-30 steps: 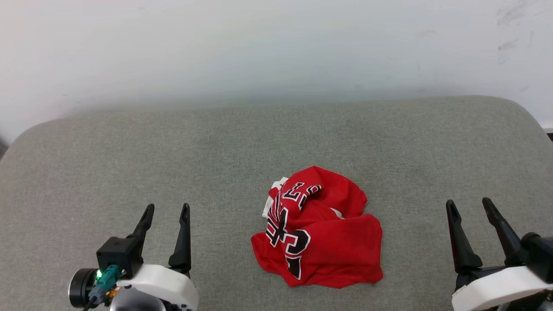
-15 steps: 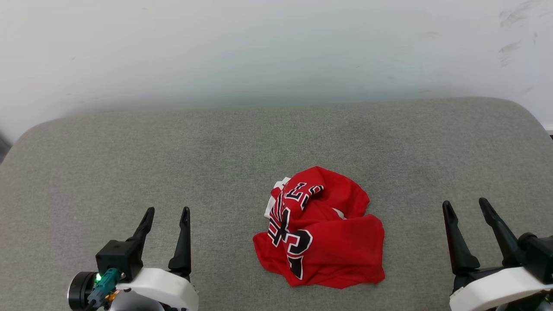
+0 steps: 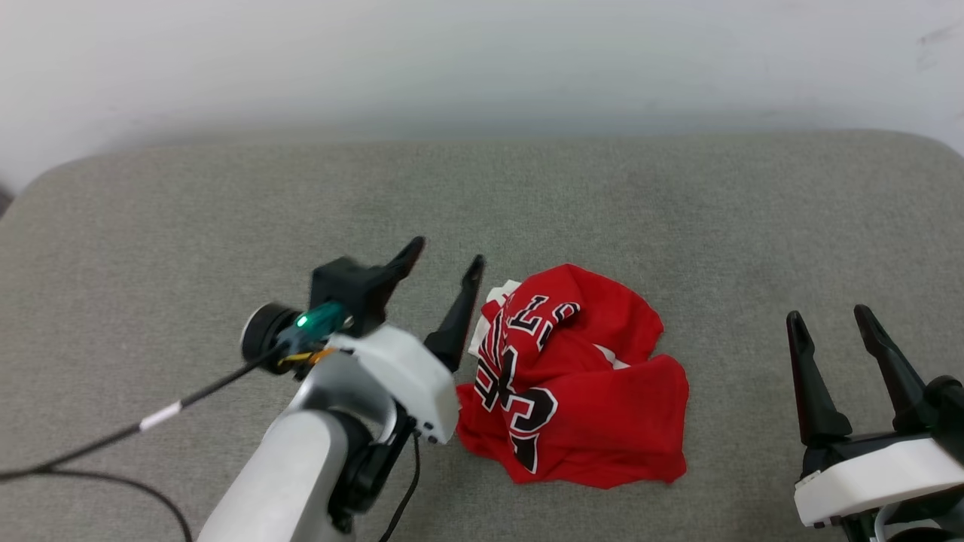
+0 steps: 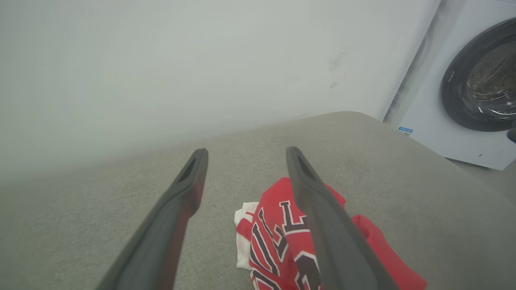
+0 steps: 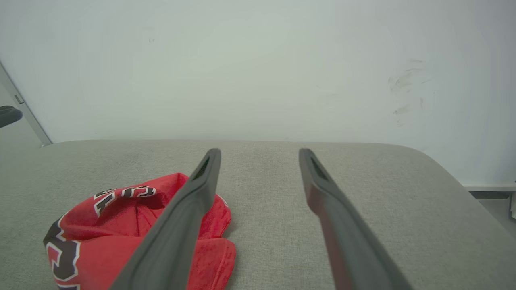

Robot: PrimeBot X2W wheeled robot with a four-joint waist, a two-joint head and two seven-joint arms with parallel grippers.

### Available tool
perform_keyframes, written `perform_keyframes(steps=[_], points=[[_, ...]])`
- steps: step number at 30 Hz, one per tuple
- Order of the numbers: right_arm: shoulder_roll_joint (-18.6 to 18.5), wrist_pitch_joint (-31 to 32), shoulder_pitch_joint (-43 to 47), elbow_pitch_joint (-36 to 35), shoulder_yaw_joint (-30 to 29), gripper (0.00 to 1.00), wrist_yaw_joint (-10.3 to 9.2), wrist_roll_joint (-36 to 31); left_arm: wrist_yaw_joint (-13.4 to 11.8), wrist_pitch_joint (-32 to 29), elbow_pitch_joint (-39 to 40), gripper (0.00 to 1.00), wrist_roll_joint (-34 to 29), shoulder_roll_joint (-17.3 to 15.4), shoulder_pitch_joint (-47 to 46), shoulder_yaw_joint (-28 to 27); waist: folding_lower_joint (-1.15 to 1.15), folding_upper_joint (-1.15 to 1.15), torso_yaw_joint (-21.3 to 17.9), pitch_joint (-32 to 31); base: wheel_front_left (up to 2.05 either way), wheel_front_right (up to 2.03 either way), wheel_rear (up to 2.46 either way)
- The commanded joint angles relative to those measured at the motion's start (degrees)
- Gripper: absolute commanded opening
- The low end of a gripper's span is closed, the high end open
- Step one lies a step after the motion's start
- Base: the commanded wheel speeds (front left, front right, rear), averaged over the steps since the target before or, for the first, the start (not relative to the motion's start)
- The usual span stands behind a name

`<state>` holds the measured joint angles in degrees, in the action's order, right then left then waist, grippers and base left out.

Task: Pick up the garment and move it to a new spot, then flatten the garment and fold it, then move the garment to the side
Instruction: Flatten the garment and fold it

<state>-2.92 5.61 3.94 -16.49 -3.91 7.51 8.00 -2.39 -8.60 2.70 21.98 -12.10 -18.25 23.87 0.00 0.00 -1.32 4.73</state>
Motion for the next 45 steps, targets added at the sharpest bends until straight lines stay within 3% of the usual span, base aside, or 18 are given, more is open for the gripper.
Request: perform_keyframes(steps=[1, 9, 13, 16, 17, 18, 19, 26, 31, 40, 45], points=[[0.06, -0.18, -0.84, -0.31, 0.15, 1.0, -0.04, -0.11, 1.68, -3.11, -1.56, 1.0, 0.8, 0.42, -3.25, 1.34, 0.0, 0.0, -0.8, 1.5, 0.0, 0.0, 0.0], [0.07, -1.52, -1.77, 0.75, 0.21, 1.0, -0.04, 1.17, 6.4, -18.62, -10.32, 1.0, 4.19, 0.6, -10.21, 6.91, 0.0, 0.0, -3.8, 4.29, 0.0, 0.0, 0.0], [0.06, -2.26, -2.22, 1.59, 0.09, 1.0, -0.04, 1.81, 7.58, -25.93, -14.45, 1.0, 6.35, -0.3, -11.14, 8.83, 0.0, 0.0, -5.13, 5.25, 0.0, 0.0, 0.0], [0.07, -2.84, -2.42, 2.38, -0.04, 1.0, -0.04, 2.18, 7.9, -27.97, -15.9, 1.0, 7.08, -0.92, -11.65, 9.36, 0.0, 0.0, -5.76, 5.53, 0.0, 0.0, 0.0], [0.07, -2.95, -2.42, 2.53, -0.12, 1.0, -0.04, 2.32, 8.0, -28.13, -16.11, 0.47, 7.4, -1.0, -11.65, 9.38, 0.0, 0.0, -5.86, 5.64, 0.0, 0.0, 0.0], [0.07, -3.13, -2.44, 2.72, -0.1, 1.0, -0.04, 2.47, 8.04, -27.57, -16.14, 0.08, 7.25, -1.1, -11.8, 9.21, 0.0, 0.0, -5.93, 5.68, 0.0, 0.0, 0.0], [0.07, -3.3, -2.43, 2.81, -0.16, 1.0, -0.04, 2.55, 7.99, -26.89, -16.12, 0.0, 6.79, -1.32, -12.04, 9.05, 0.0, 0.0, -5.95, 5.73, 0.0, 0.0, 0.0], [0.07, -3.71, -2.61, 3.39, -0.72, 1.0, -0.04, 2.94, 5.67, -19.83, -13.31, 0.0, 5.28, -2.02, -12.05, 6.35, 0.0, 0.0, -4.96, 5.7, 0.0, 0.0, 0.0], [0.07, -3.56, -2.03, 3.46, -1.51, 1.0, -0.04, 2.75, 1.54, -14.6, -7.47, 0.0, 5.65, -3.66, -6.79, 2.26, 0.0, 0.0, -3.55, 4.81, 0.0, 0.0, 0.0], [0.06, -2.67, -0.52, 2.84, -1.49, 1.0, -0.04, 2.4, -6.64, -13.59, -0.58, 0.0, 8.13, -8.4, 13.33, -2.86, 0.0, 0.0, -1.5, 2.51, 0.0, 0.0, 0.0], [0.06, -2.11, 0.01, 2.69, -1.09, 1.0, -0.04, 2.04, -9.77, -13.92, -1.4, 0.0, 11.85, -6.99, 24.08, -3.98, 0.0, 0.0, -1.31, 1.02, 0.0, 0.0, 0.0]])
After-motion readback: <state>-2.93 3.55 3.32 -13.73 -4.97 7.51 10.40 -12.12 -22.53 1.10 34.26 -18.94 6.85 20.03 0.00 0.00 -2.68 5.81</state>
